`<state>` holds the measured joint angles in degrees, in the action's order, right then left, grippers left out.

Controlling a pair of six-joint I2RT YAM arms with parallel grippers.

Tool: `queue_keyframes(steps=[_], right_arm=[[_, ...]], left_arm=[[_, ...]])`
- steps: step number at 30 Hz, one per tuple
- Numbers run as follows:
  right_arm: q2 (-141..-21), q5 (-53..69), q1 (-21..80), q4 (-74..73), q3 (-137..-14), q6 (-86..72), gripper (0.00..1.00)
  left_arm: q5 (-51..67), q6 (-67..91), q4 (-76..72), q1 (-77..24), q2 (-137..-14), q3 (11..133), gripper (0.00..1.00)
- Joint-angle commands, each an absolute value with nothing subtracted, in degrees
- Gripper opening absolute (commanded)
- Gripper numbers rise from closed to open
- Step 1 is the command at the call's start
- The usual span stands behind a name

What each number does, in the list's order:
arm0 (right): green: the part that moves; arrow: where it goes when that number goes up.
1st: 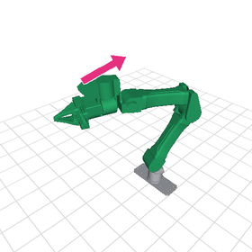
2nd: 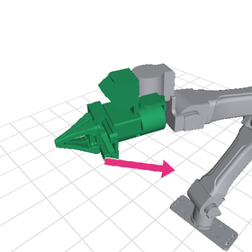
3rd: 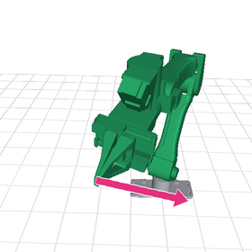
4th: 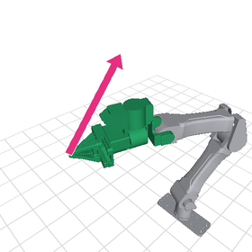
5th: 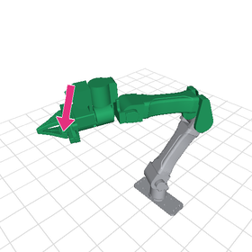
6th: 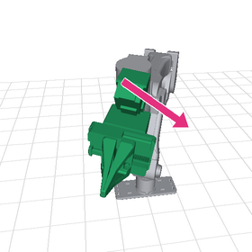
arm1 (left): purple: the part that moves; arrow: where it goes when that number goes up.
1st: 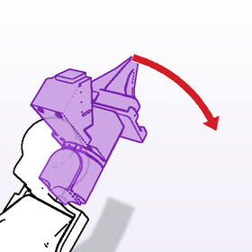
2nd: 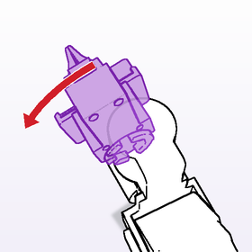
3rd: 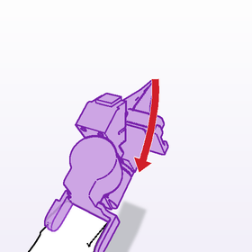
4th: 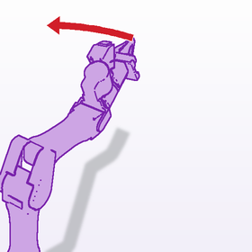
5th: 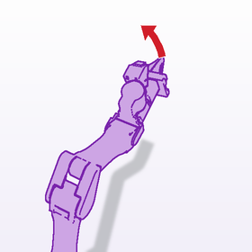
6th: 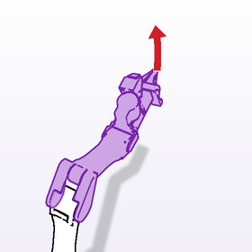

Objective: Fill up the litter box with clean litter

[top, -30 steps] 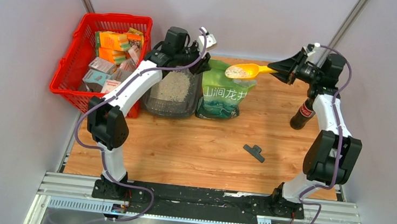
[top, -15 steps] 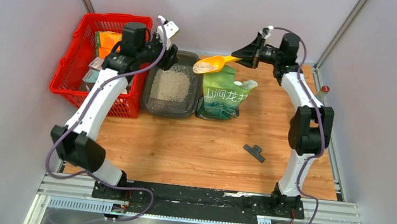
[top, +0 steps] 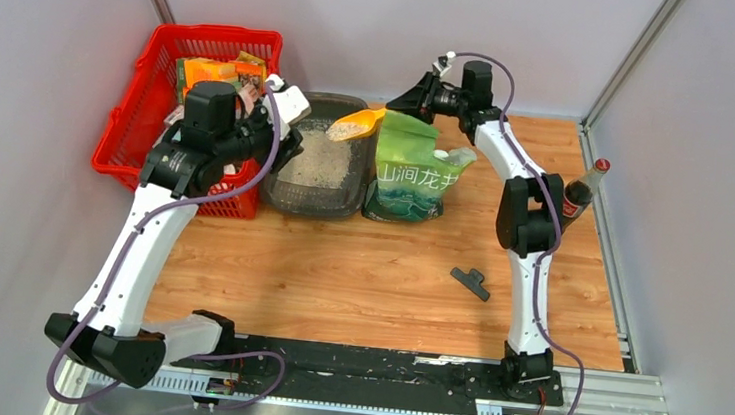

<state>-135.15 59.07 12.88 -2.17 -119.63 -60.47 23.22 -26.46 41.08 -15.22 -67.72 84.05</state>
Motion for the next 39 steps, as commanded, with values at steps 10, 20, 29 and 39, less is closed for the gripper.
queue_keyframes(steps=[10, 20, 29, 39], right_arm=[[-125.3, 34.2, 21.5, -15.1, -126.1, -14.6, 0.0], [-115.2, 29.7, 25.7, -13.6, -119.5, 10.1, 0.0], [-102.3, 28.7, 24.8, -15.7, -112.0, 10.1, 0.0], [-74.1, 46.0, 14.2, -31.2, -91.3, -1.8, 0.0]], left_arm=[[26.1, -28.8, 37.8, -14.9, -62.1, 78.1, 0.58], [30.3, -26.0, 29.1, -14.9, -61.4, 74.9, 0.59], [35.2, -20.7, 23.7, -14.9, -63.0, 74.2, 0.59], [39.9, -18.6, 18.6, -18.2, -69.8, 75.6, 0.62]])
